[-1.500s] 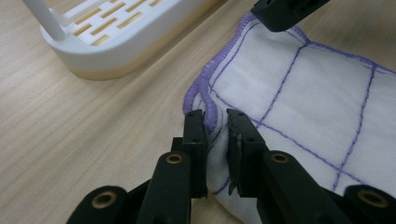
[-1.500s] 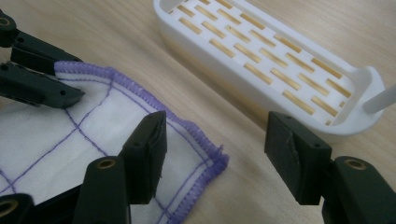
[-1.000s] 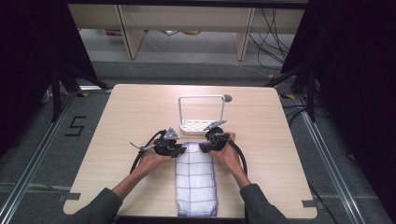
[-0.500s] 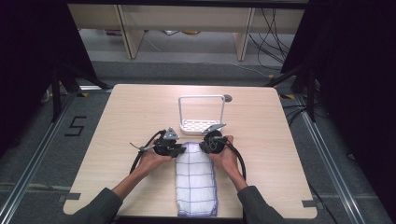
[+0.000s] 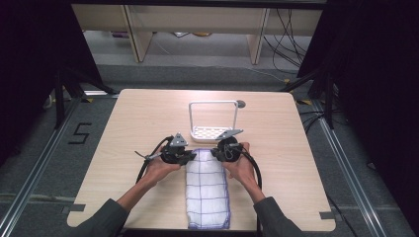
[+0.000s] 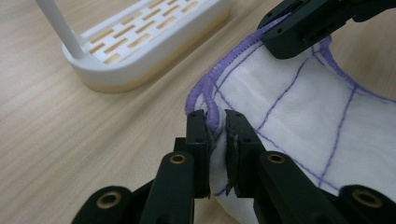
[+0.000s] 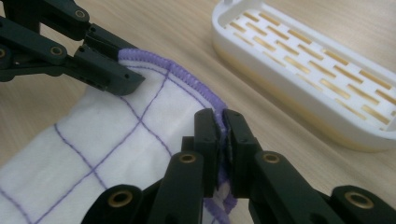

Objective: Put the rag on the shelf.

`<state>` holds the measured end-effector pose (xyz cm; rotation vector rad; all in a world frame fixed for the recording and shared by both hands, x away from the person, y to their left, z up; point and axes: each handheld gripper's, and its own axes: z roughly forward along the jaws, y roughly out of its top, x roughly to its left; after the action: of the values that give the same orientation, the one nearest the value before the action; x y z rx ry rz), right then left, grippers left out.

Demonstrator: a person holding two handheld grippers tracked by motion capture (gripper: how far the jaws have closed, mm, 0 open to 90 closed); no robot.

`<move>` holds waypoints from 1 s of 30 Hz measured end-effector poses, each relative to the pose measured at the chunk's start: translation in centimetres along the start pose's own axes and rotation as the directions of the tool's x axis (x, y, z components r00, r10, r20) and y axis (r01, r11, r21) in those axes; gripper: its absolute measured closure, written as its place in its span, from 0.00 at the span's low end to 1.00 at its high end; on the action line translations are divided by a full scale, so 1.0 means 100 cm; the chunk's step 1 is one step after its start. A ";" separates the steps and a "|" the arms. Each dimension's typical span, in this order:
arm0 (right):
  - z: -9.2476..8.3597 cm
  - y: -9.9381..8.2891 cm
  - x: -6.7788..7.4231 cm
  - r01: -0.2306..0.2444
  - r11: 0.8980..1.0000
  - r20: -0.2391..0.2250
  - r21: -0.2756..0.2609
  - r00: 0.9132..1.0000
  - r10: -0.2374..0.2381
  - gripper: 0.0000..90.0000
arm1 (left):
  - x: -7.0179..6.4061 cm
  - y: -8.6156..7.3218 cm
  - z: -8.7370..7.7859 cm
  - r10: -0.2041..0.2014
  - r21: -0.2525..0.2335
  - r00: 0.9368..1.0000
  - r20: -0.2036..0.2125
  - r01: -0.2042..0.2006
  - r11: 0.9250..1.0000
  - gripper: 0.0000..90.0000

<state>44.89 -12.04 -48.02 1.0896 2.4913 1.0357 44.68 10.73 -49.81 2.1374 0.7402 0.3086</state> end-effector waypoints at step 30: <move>-0.158 0.033 0.035 0.075 0.939 0.015 -0.335 0.997 -0.074 0.96 | -0.056 0.100 -0.122 0.180 -0.249 0.979 0.098 -0.151 0.957 0.90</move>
<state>36.94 -16.13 -34.10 0.8837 2.2216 1.3706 38.65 10.30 -34.14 1.9700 0.4303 0.3374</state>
